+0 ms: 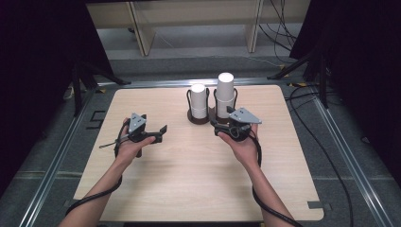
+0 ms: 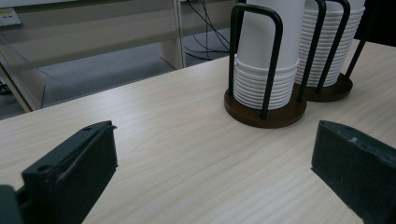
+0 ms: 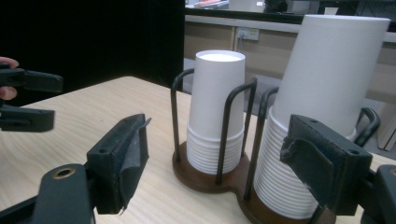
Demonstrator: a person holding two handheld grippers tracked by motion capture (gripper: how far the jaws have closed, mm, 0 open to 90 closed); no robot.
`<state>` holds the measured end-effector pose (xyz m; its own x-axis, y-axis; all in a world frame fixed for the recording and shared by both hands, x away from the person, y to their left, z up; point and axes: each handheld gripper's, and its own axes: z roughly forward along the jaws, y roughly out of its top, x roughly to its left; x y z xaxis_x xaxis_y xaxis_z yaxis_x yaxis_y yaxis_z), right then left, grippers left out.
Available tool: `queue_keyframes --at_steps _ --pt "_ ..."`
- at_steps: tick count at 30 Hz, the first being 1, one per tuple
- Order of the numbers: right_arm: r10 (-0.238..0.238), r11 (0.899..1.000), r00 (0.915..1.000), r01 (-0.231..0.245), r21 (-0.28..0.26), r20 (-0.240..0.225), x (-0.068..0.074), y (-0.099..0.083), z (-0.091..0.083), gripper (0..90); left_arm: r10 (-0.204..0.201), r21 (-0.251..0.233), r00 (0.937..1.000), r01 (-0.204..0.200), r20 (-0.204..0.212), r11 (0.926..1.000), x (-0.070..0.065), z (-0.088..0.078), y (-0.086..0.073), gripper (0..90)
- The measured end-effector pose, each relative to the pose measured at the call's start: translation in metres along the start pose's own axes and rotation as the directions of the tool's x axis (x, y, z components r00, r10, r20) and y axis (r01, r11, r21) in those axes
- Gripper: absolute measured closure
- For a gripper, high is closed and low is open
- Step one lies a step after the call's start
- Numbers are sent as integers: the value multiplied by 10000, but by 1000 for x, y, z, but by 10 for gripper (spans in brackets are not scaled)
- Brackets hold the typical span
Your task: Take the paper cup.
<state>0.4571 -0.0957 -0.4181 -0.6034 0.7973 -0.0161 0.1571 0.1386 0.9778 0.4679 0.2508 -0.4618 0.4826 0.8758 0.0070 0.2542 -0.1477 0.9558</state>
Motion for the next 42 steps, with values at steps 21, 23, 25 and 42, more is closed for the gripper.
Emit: queue_keyframes --at_steps 21,23,25,42 --pt "48 10000 9998 -50 -68 -180 1 29 42 226 -43 601 9915 -35 1301 9982 -14 62 16 46" --pt "82 9999 9998 -84 -104 -182 1 30 45 227 66 648 9901 -158 1399 9978 -16 69 18 49" --pt "55 9998 9997 -59 -167 -236 0 34 50 228 175 775 9885 -294 1500 9966 -20 74 20 51" --pt "-307 9995 9993 308 -63 197 -4 47 87 274 159 1220 9839 -381 1782 9918 -34 124 19 91"
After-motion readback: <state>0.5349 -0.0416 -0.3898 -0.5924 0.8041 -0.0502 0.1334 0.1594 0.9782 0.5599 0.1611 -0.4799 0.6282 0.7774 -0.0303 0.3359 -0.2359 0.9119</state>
